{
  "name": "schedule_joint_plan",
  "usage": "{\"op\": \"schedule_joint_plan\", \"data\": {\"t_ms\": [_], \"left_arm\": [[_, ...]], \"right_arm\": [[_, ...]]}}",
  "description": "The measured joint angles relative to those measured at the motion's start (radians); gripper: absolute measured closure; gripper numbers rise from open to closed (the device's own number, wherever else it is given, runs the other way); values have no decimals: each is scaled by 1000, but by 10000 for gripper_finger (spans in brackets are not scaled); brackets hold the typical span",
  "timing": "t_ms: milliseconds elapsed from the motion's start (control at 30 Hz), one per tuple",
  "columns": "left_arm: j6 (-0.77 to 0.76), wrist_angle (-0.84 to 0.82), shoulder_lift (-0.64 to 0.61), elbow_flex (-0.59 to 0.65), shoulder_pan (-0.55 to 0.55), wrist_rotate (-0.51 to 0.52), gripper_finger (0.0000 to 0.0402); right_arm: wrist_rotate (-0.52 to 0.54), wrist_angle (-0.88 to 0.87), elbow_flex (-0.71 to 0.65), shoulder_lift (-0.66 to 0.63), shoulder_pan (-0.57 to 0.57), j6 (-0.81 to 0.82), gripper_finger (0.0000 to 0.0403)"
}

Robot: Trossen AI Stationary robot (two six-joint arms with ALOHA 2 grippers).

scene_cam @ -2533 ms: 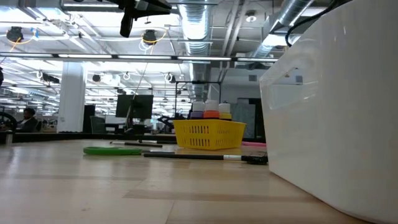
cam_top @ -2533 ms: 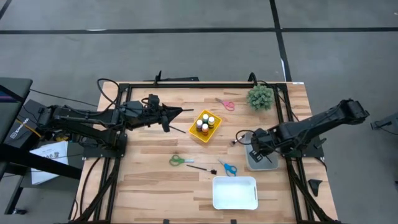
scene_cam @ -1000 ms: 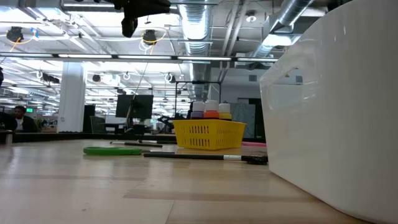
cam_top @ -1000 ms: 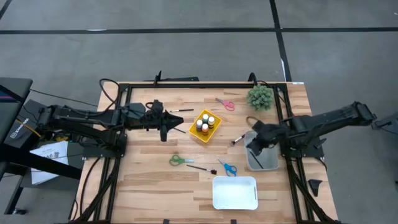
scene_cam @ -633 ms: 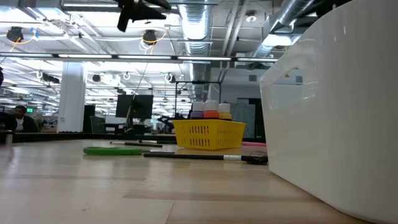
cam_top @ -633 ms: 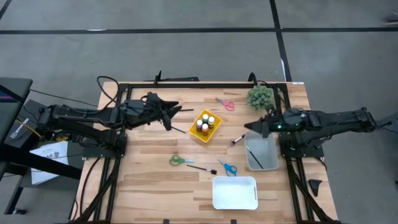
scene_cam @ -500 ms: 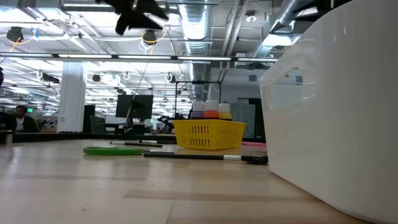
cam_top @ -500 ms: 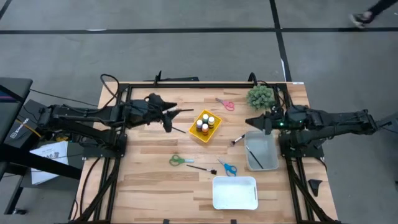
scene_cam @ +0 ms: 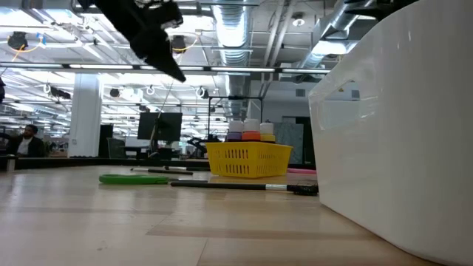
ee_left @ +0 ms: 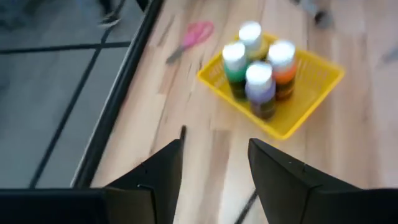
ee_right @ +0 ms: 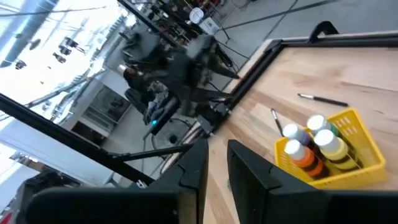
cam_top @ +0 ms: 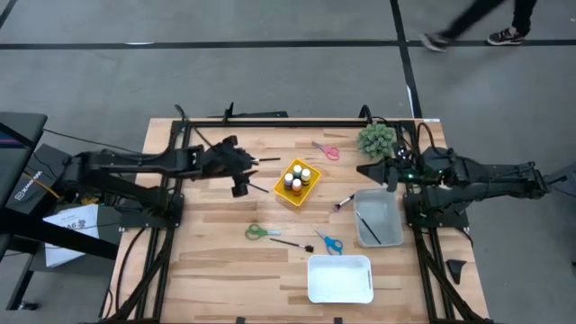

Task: Pick & Place Paint Supplies
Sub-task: Put the bottom black eyeshadow brush into the gray bin

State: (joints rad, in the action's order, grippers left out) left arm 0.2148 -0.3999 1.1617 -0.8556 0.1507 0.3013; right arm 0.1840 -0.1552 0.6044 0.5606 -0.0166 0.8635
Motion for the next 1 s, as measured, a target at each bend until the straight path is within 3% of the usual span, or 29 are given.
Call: {"op": "schedule_joint_plan", "data": {"t_ms": [300, 500, 667, 1000], "left_arm": [[280, 8, 76, 0, 224, -237, 224], [415, -121, 162, 0, 344, -370, 224], [551, -277, 259, 0, 398, -381, 233], [625, -265, 377, 1, 460, -386, 264]], "right_arm": [[0, 74, 0, 2, 0, -8, 346], [0, 100, 0, 2, -1, -10, 346], [0, 116, 0, 2, -1, -20, 346], [0, 119, 0, 2, -1, -26, 346]]}}
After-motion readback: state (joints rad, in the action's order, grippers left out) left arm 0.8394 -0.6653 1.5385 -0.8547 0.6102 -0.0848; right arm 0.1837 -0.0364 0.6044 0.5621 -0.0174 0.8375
